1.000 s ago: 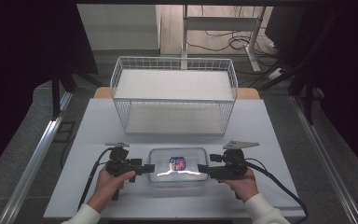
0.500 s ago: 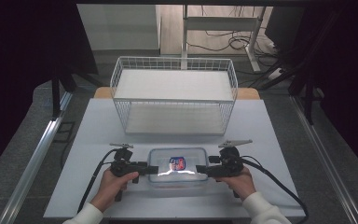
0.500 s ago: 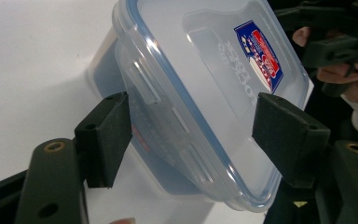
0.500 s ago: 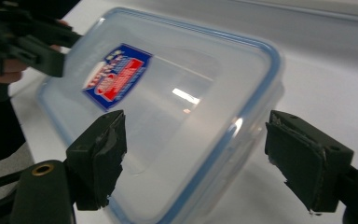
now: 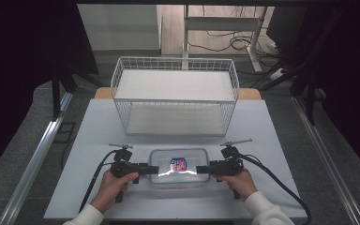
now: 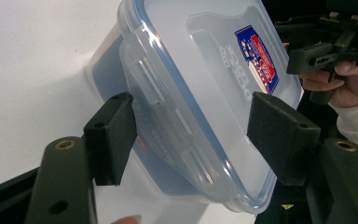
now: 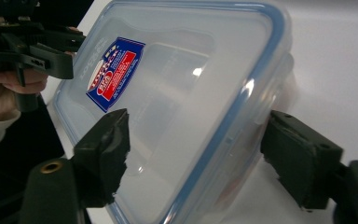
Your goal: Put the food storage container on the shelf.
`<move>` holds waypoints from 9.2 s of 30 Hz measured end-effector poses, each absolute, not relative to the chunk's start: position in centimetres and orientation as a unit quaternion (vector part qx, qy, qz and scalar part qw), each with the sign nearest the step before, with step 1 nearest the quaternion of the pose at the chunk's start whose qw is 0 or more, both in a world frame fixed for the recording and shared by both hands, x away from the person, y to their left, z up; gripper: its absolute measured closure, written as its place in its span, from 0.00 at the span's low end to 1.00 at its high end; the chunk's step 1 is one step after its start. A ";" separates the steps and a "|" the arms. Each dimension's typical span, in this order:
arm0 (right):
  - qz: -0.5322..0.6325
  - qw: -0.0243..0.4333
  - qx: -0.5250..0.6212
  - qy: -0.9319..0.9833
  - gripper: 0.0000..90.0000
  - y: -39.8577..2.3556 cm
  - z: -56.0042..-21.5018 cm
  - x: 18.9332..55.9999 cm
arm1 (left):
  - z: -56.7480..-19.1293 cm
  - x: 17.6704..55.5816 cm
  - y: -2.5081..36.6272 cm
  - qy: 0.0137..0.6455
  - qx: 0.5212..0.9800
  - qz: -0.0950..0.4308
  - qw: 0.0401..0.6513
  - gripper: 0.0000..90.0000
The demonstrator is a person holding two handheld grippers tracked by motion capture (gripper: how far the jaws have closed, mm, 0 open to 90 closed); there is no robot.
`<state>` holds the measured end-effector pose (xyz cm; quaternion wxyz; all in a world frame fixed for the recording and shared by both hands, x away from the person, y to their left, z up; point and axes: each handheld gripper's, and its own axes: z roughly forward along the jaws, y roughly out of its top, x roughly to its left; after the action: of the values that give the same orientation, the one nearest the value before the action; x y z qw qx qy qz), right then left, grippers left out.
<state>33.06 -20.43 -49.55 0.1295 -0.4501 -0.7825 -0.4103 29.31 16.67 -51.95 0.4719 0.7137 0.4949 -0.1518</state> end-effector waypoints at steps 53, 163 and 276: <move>-0.456 0.059 -0.449 -0.766 0.54 -21.5 -45.2 29.8 | -48.0 26.8 15.9 0.470 0.738 -0.079 0.477 0.53; -0.401 -0.082 -0.270 -0.872 0.90 -14.4 -47.5 31.1 | -48.9 24.3 19.8 0.444 0.765 0.064 0.462 0.30; -0.410 -0.144 -0.371 -0.821 0.30 -25.0 -47.4 27.1 | -49.5 24.9 20.7 0.447 0.773 0.077 0.443 0.27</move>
<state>27.07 -25.01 -47.38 -0.1444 -0.3705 -0.8206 -0.4103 24.88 20.69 -49.52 0.4426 0.7734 0.4473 0.0766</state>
